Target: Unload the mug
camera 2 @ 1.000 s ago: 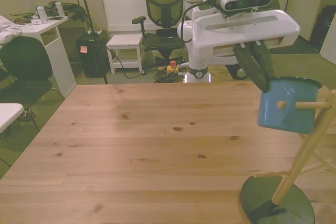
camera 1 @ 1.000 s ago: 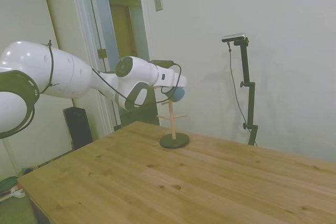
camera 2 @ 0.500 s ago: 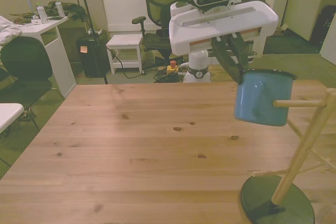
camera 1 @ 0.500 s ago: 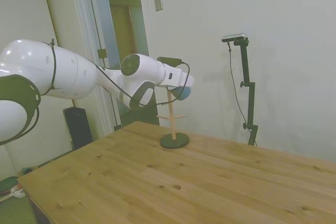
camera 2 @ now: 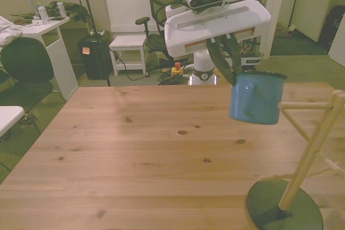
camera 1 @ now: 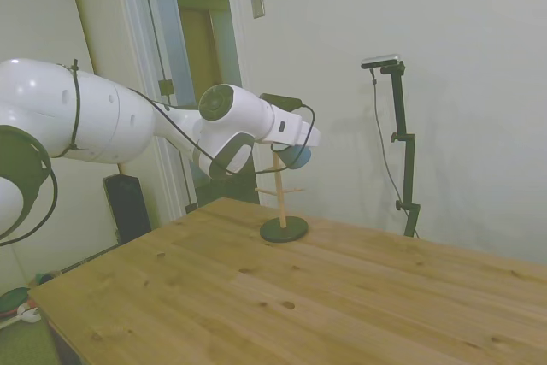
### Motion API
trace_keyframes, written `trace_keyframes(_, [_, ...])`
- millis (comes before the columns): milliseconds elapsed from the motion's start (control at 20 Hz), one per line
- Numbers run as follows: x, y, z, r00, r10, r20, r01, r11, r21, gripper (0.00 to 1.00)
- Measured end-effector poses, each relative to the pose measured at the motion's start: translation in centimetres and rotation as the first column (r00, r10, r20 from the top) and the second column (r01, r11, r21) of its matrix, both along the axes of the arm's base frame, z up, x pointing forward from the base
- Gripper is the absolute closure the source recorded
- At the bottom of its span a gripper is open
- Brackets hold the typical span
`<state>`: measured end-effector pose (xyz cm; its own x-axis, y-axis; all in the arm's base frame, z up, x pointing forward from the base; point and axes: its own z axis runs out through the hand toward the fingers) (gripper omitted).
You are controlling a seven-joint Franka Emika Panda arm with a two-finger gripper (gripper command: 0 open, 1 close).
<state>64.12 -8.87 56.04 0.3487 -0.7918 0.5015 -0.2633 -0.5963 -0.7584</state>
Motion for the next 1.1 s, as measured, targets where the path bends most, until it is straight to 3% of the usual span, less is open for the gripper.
trace_keyframes(550, [-2.4,-1.0,-4.5,0.986,0.054,-0.156,-0.054,0.999,0.0,1.0])
trace_keyframes(1100, [-4.5,-2.4,-9.9,0.963,0.088,-0.257,-0.101,0.994,-0.038,1.0])
